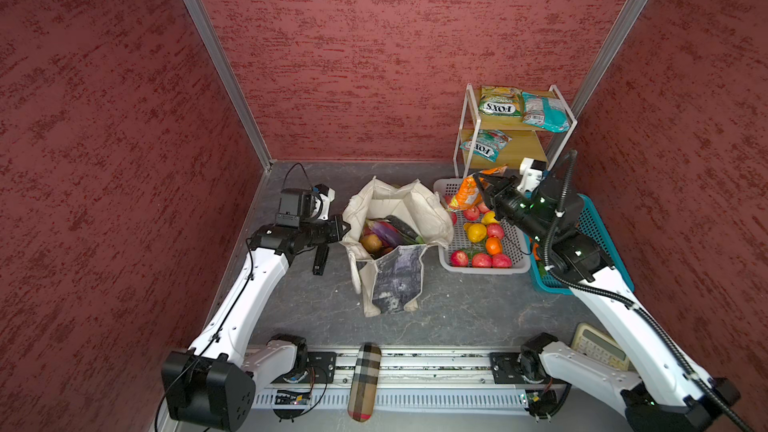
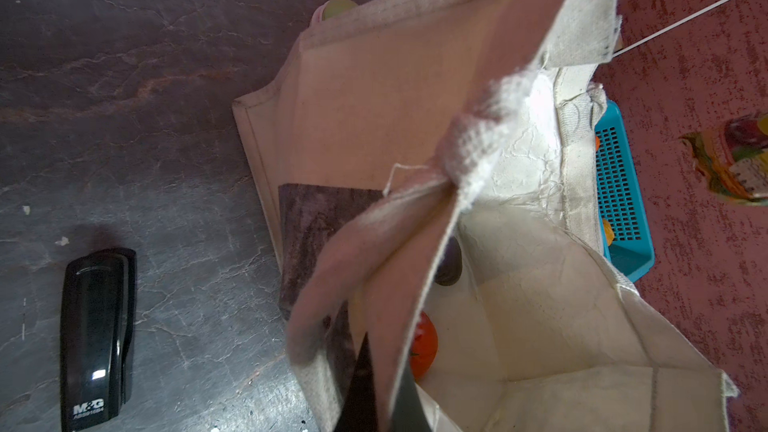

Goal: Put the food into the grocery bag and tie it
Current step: 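Pull the orange candy bag out and carry it over the tote, then lower the orange candy bag into the tote and open the right gripper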

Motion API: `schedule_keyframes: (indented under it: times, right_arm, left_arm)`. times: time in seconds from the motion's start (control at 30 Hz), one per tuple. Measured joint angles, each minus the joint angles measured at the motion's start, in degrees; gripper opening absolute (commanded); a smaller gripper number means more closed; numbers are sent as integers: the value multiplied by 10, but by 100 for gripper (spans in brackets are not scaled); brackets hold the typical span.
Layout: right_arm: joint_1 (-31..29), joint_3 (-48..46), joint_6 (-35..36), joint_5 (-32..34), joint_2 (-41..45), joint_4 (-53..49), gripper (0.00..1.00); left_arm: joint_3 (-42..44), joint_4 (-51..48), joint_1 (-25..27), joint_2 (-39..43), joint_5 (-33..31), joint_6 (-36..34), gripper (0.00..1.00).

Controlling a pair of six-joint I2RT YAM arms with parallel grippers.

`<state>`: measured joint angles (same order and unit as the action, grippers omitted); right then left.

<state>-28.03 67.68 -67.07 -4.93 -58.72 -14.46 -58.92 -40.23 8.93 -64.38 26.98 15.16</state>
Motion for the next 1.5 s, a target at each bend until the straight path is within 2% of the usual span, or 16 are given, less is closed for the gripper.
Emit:
schedule_keyframes:
  times: [0.13, 0.33, 0.77, 0.87, 0.93, 1.1, 1.2, 1.5]
  right_arm:
    - [-69, 37, 32, 0, -42, 0, 0]
    - [-140, 70, 64, -1, -123, 4, 0]
    - [-199, 81, 63, -37, -280, 41, 0]
    - [-201, 81, 59, -43, -298, 47, 13]
    - [-202, 81, 56, -48, -306, 53, 27]
    - [-202, 89, 56, -54, -309, 63, 46]
    - [-202, 89, 60, -53, -306, 64, 50]
    - [-202, 133, 94, -28, -283, 27, 54]
  left_arm:
    - [-3, 0, 0, 1, 1, 4, 0]
    - [-3, 0, 1, 1, 1, 7, 0]
    - [-14, -5, 2, 1, 1, 10, 0]
    - [-16, -5, 2, 1, 0, 11, 0]
    - [-16, -5, 3, 1, 0, 11, 0]
    - [-17, -5, 4, 1, 0, 11, 0]
    - [-18, -5, 4, 1, 0, 11, 0]
    - [-19, -5, 4, 1, 0, 11, 0]
